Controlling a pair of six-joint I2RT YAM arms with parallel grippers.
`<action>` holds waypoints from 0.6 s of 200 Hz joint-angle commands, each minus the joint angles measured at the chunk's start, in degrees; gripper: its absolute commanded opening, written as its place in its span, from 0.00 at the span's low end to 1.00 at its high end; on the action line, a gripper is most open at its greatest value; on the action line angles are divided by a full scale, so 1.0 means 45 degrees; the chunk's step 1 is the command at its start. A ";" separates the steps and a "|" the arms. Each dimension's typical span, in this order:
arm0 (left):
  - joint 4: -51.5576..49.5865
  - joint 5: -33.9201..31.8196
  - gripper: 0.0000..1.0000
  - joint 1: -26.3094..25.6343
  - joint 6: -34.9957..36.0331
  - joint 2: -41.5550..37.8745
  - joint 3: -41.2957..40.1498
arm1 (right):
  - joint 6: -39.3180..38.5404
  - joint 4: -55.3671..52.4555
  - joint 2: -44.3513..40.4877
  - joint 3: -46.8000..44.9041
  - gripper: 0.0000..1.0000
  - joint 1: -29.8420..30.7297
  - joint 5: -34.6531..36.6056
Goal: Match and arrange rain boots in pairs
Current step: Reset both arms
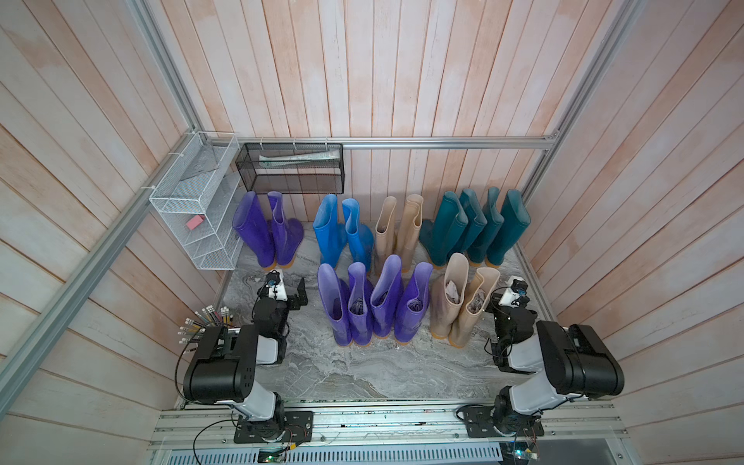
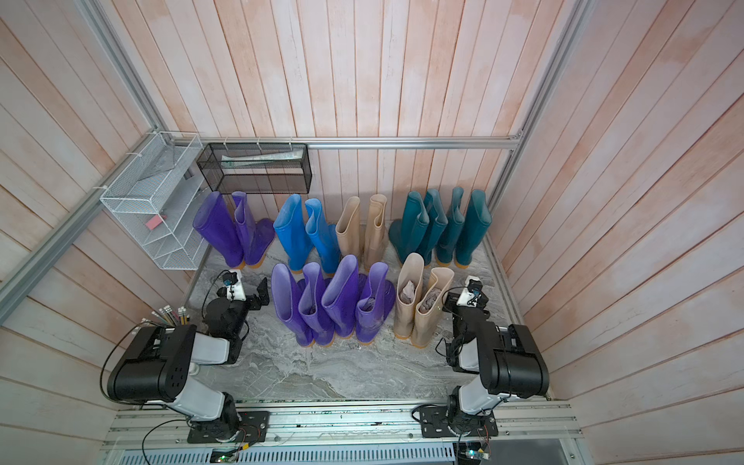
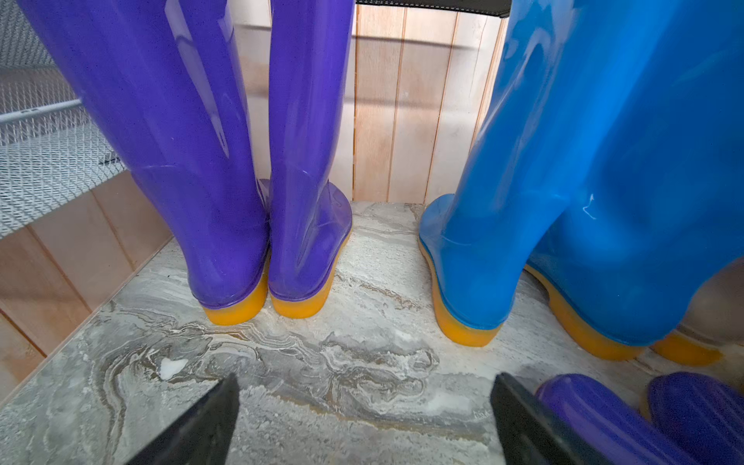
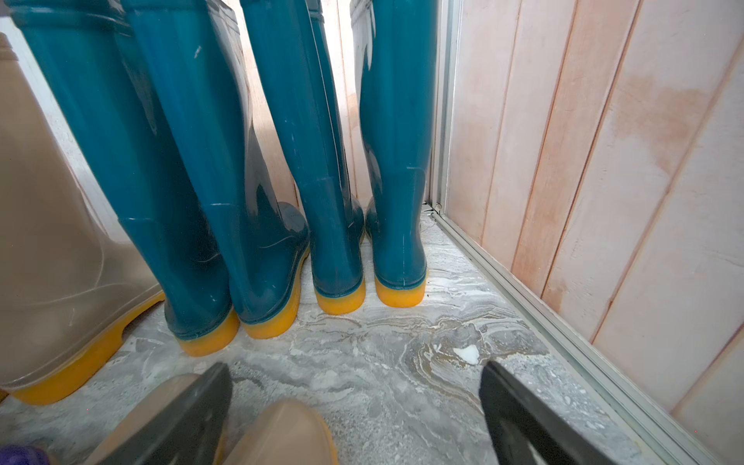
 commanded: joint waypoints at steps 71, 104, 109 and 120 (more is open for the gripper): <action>-0.0060 0.0230 1.00 0.0049 0.0194 -0.0002 0.0062 | -0.0223 -0.0356 0.0027 0.0159 0.98 0.0179 0.0712; -0.0060 0.0232 1.00 0.0049 0.0191 0.0015 0.0060 | -0.0581 -0.0848 0.0068 0.0466 0.98 0.0561 0.1203; -0.0049 0.0231 1.00 0.0048 0.0192 0.0002 0.0062 | -0.0628 -0.0861 0.0068 0.0481 0.98 0.0633 0.1310; -0.0074 0.0232 1.00 0.0049 0.0190 0.0003 0.0075 | -0.0690 -0.0923 0.0075 0.0520 0.98 0.0684 0.1378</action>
